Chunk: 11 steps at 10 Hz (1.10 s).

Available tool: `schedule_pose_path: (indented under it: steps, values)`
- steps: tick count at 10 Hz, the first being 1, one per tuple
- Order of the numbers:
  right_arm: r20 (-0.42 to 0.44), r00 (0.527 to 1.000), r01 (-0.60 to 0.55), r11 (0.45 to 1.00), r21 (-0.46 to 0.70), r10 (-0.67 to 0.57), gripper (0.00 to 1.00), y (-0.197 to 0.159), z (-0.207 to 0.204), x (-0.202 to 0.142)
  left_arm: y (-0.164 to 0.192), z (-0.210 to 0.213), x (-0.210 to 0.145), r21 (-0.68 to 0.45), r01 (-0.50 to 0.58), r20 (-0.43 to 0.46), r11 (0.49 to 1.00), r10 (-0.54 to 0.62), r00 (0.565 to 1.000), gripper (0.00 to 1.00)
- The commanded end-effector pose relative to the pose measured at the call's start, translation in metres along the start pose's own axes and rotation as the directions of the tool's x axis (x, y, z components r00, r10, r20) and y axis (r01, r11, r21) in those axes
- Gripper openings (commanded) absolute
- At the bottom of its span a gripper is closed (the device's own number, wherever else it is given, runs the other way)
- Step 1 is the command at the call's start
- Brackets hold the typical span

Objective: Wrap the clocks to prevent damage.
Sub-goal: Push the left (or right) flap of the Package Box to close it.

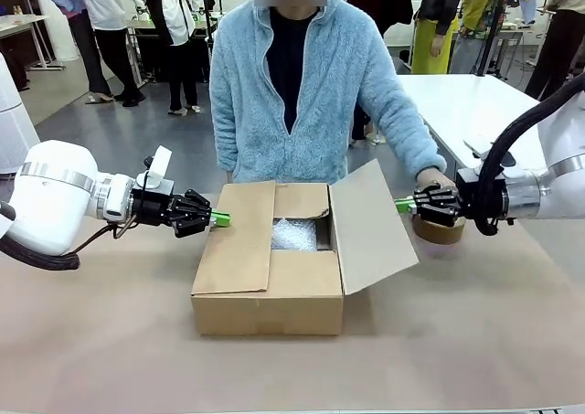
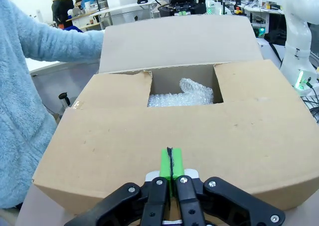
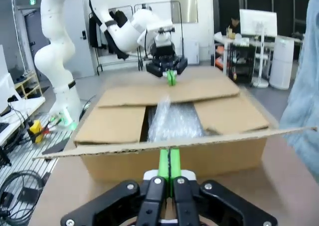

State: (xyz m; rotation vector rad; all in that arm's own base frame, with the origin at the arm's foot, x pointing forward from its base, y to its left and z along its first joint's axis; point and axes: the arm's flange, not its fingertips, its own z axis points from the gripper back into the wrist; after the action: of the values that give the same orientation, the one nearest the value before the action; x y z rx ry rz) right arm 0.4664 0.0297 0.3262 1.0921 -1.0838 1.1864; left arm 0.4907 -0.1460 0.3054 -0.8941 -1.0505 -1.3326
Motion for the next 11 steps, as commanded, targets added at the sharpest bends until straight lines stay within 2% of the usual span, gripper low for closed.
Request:
schedule_pose_path:
  steps: [1, 4, 7, 11]
  values:
    - [0.043, 0.999, -0.032, 0.999, -0.005, 0.032, 0.01, 0.006, -0.014, -0.007, -0.001, -0.002, -0.003, 0.012, 0.019, -0.011, 1.0, -0.019, 1.0, 0.01]
    - [0.085, 0.996, -0.01, 1.0, 0.018, 0.009, 0.01, -0.003, -0.041, -0.002, -0.001, -0.002, -0.003, 0.012, 0.019, -0.011, 1.0, -0.019, 1.0, 0.01]
    - [0.139, 0.989, -0.052, 0.999, 0.014, 0.05, 0.01, -0.01, -0.068, 0.007, -0.001, -0.002, -0.003, 0.012, 0.019, -0.011, 1.0, -0.019, 1.0, 0.01]
    - [0.153, 0.986, -0.065, 0.997, 0.034, 0.059, 0.01, -0.015, -0.103, 0.0, -0.001, -0.002, -0.003, 0.012, 0.019, -0.011, 1.0, -0.019, 1.0, 0.01]
